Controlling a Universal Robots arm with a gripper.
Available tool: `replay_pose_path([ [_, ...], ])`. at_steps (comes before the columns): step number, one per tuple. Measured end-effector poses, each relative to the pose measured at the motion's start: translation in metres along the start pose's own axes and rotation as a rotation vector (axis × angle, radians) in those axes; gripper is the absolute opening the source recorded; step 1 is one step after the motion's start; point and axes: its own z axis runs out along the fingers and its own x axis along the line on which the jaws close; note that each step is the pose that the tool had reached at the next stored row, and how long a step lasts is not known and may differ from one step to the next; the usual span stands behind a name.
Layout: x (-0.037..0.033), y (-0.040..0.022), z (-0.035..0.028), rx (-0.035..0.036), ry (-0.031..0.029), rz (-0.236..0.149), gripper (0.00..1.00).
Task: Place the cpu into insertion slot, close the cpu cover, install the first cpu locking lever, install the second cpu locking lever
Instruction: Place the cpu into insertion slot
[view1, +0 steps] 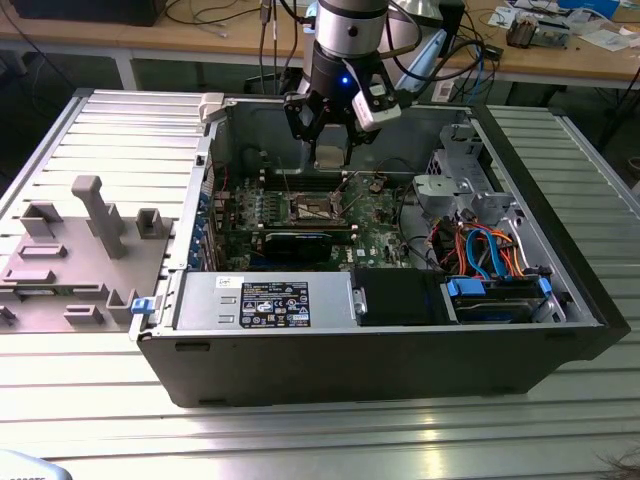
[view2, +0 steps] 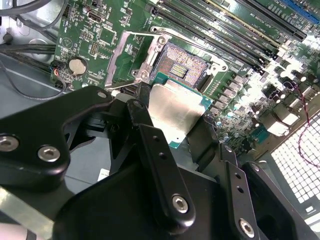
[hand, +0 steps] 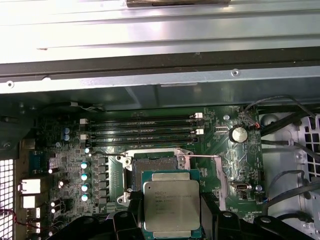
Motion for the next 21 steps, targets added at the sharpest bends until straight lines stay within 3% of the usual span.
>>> replay_pose_path([
  [21, 0.0, 0.0, 0.0002, -0.0004, -0.0018, 0.021, 0.55],
])
